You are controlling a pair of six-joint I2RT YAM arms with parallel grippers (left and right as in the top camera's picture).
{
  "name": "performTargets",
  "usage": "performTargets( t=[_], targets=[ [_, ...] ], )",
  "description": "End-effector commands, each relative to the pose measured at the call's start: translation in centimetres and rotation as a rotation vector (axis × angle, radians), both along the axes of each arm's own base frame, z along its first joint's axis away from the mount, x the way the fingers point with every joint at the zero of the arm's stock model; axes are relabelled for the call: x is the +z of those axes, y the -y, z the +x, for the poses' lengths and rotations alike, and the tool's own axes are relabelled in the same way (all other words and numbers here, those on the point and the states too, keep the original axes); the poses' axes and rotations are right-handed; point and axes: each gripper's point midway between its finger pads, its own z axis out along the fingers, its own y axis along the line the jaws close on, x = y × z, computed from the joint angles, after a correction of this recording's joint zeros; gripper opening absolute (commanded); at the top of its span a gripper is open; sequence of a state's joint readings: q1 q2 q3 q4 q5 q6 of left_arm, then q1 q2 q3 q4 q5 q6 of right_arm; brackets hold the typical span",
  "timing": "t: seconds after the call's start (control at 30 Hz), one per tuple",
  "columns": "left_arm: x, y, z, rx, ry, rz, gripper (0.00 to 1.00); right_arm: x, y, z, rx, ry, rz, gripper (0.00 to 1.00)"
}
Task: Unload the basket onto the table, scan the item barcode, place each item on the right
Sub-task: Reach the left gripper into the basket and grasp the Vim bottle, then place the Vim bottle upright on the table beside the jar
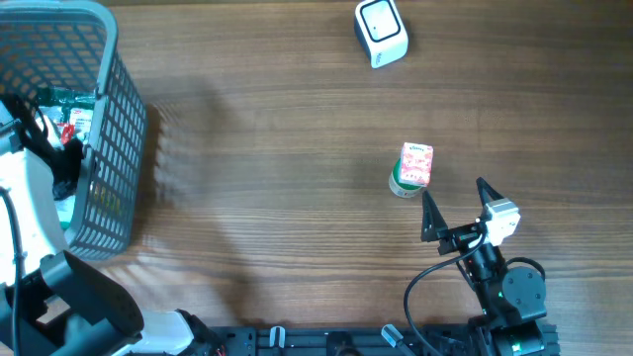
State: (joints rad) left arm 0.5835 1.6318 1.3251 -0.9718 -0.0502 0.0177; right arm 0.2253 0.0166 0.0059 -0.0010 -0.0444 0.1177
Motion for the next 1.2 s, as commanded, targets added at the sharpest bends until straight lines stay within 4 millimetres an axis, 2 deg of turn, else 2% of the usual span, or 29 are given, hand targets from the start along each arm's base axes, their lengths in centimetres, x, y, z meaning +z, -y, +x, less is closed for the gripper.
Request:
performTargets(
  t=[0.0, 0.03, 0.17, 0.27, 0.37, 0.47, 0.53, 0.63, 0.67, 0.77, 0.83, 0.93, 1.17],
  targets=[
    [4.4, -1.4, 2.3, -0.001, 0.112, 0.064, 0.17, 0.1, 0.0, 0.0, 0.003, 0.007, -0.011, 0.99],
    [5.8, -1.7, 2.8, 0.002, 0.144, 0.083, 0.18, 0.1, 0.0, 0.0, 0.003, 0.007, -0.011, 1.0],
    [14.8, -2.2, 5.6, -0.03, 0.375, 0.157, 0.17, 0.1, 0.0, 0.0, 0.003, 0.007, -0.011, 1.0],
    [23.5, -0.9, 7.1, -0.092, 0.61, 0.201, 0.18, 0.1, 0.0, 0.0, 0.004, 0.007, -0.011, 1.0],
    [30.2, 1.2, 6.8, -0.094, 0.811, 0.181, 0.18, 0.1, 0.0, 0.0, 0.003, 0.007, -0.011, 1.0],
    [33.7, 3.1, 6.0, -0.088, 0.923, 0.149, 0.16, 0.1, 0.0, 0.0, 0.004, 0.007, -0.01, 1.0],
    [36.5, 6.2, 5.2, -0.149, 1.002, 0.15, 0.15, 0.1, 0.0, 0.0, 0.003, 0.007, -0.011, 1.0],
    [38.5, 9.9, 4.5, -0.235, 1.062, 0.141, 0.15, 0.1, 0.0, 0.0, 0.003, 0.007, -0.011, 1.0],
    [39.4, 11.9, 4.2, -0.284, 1.092, 0.129, 0.15, 0.1, 0.0, 0.0, 0.003, 0.007, -0.011, 1.0],
    [40.3, 17.0, 3.6, -0.411, 1.126, 0.065, 0.15, 0.1, 0.0, 0.0, 0.003, 0.007, -0.011, 1.0],
    [39.4, 20.8, 3.8, -0.508, 1.095, -0.013, 0.14, 0.1, 0.0, 0.0, 0.003, 0.007, -0.011, 1.0],
    [35.8, 25.6, 4.4, -0.619, 0.963, -0.128, 0.14, 0.1, 0.0, 0.0, 0.003, 0.007, -0.01, 1.0],
    [26.2, 33.9, 6.0, -0.793, 0.605, -0.295, 0.13, 0.1, 0.0, 0.0, 0.003, 0.007, -0.011, 1.0]
  ],
)
